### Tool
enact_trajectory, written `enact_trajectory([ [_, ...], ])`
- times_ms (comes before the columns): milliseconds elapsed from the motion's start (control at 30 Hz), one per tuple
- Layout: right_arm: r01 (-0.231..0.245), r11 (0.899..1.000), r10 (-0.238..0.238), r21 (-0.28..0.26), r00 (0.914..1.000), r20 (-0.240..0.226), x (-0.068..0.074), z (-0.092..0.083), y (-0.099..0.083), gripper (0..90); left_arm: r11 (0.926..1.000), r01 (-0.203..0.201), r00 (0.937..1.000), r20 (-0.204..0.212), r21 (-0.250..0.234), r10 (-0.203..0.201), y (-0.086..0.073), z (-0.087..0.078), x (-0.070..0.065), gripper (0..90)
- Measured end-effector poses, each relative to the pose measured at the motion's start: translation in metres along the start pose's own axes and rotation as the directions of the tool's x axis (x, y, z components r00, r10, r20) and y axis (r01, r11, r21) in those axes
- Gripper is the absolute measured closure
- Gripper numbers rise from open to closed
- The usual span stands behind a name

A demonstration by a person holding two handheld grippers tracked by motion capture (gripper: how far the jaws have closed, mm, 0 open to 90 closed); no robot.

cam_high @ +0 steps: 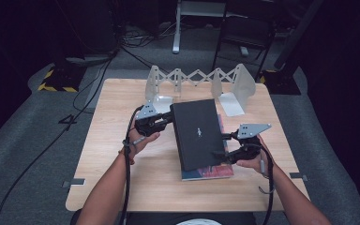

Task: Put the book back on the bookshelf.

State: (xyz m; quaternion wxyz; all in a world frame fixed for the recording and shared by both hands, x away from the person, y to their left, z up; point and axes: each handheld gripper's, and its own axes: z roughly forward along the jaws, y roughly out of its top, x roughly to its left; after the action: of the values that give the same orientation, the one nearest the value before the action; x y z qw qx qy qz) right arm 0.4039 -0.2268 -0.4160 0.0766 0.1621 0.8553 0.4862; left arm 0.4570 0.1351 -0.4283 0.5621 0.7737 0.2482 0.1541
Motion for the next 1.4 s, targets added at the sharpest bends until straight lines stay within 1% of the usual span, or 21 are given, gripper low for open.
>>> enact_trajectory([
  [33,0.015,1.0,-0.015,0.003,0.9999,0.008,0.002,0.001,0.001,26.5,1.0,-0.001,1.0,0.009,0.005,0.001,0.0,-0.001,0.001,76.6],
  [100,0.036,0.999,-0.036,0.008,0.9992,0.019,0.005,0.001,0.001,26.6,0.9998,0.009,0.9985,0.053,0.019,-0.01,-0.001,-0.004,0.005,76.6],
  [133,0.036,0.999,-0.036,0.008,0.9992,0.019,0.005,0.001,0.001,26.6,0.9998,0.009,0.9985,0.053,0.019,-0.01,-0.001,-0.004,0.005,76.6],
  [167,0.058,0.998,-0.058,0.012,0.998,0.026,0.008,0.001,0.002,26.7,0.9997,0.012,0.9973,0.073,0.019,-0.014,-0.001,-0.005,0.006,76.3],
  [267,0.07,0.997,-0.071,0.01,0.9971,0.028,0.009,0.0,0.003,28.6,0.9992,-0.025,0.995,0.098,0.031,0.022,0.003,-0.009,0.006,76.3],
  [500,0.068,0.998,-0.068,0.005,0.9974,0.025,0.008,-0.001,0.002,28.5,0.9991,-0.033,0.9959,0.085,0.025,0.031,0.005,-0.01,0.003,75.4],
  [567,0.074,0.997,-0.074,0.004,0.9969,0.027,0.008,-0.002,0.002,28.2,0.9992,-0.038,0.996,0.081,0.008,0.037,0.009,-0.011,-0.001,75.5],
  [600,0.078,0.997,-0.078,0.001,0.9965,0.028,0.008,-0.002,0.002,28.1,0.9995,-0.03,0.9956,0.088,-0.004,0.03,0.011,-0.012,-0.002,75.6],
  [700,0.084,0.996,-0.083,-0.011,0.9954,0.047,0.009,-0.005,0.002,29.3,0.9986,-0.039,0.9944,0.096,-0.036,0.043,0.018,-0.014,-0.009,75.5],
  [767,0.089,0.996,-0.088,-0.021,0.9944,0.059,0.01,-0.006,0.003,31.8,0.9983,-0.043,0.9925,0.113,-0.038,0.048,0.021,-0.012,-0.012,75.5],
  [800,0.088,0.996,-0.086,-0.028,0.9943,0.064,0.01,-0.006,0.003,33.2,0.998,-0.055,0.9914,0.117,-0.03,0.058,0.022,-0.01,-0.014,75.3],
  [833,0.092,0.995,-0.089,-0.035,0.9937,0.069,0.011,-0.005,0.004,34.2,0.9979,-0.051,0.9899,0.13,-0.039,0.056,0.023,-0.01,-0.015,75.0],
  [867,0.094,0.995,-0.092,-0.034,0.9929,0.076,0.012,-0.005,0.005,34.5,0.9982,-0.04,0.991,0.126,-0.045,0.045,0.023,-0.01,-0.015,73.8],
  [1067,0.077,0.996,-0.072,-0.042,0.992,0.103,0.009,-0.006,0.006,36.0,0.998,-0.039,0.9928,0.111,-0.05,0.044,0.033,-0.009,-0.019,73.9],
  [1133,0.075,0.996,-0.07,-0.039,0.9907,0.117,0.009,-0.007,0.006,34.7,0.9974,-0.047,0.993,0.106,-0.054,0.053,0.036,-0.008,-0.02,73.9],
  [1167,0.075,0.996,-0.07,-0.038,0.9906,0.117,0.008,-0.006,0.006,33.0,0.9972,-0.042,0.9917,0.119,-0.062,0.049,0.037,-0.008,-0.02,73.3],
  [1200,0.075,0.996,-0.07,-0.038,0.9906,0.117,0.008,-0.006,0.006,33.0,0.9972,-0.042,0.9917,0.119,-0.062,0.049,0.037,-0.008,-0.02,73.2],
  [1233,0.059,0.998,-0.056,-0.03,0.9935,0.099,0.005,-0.004,0.006,26.5,0.9958,-0.037,0.9895,0.136,-0.083,0.048,0.039,-0.009,-0.021,72.2],
  [1300,0.052,0.998,-0.05,-0.023,0.9956,0.08,0.004,0.0,0.005,22.6,0.9943,-0.044,0.9893,0.134,-0.097,0.057,0.04,-0.01,-0.023,71.5],
  [1367,0.056,0.998,-0.054,-0.021,0.9953,0.08,0.004,0.0,0.006,22.3,0.9946,-0.049,0.9903,0.125,-0.091,0.06,0.041,-0.01,-0.025,72.0],
  [1400,0.045,0.999,-0.043,-0.022,0.9963,0.074,0.003,0.0,0.006,21.5,0.9946,-0.049,0.9903,0.125,-0.091,0.06,0.041,-0.01,-0.025,73.4],
])
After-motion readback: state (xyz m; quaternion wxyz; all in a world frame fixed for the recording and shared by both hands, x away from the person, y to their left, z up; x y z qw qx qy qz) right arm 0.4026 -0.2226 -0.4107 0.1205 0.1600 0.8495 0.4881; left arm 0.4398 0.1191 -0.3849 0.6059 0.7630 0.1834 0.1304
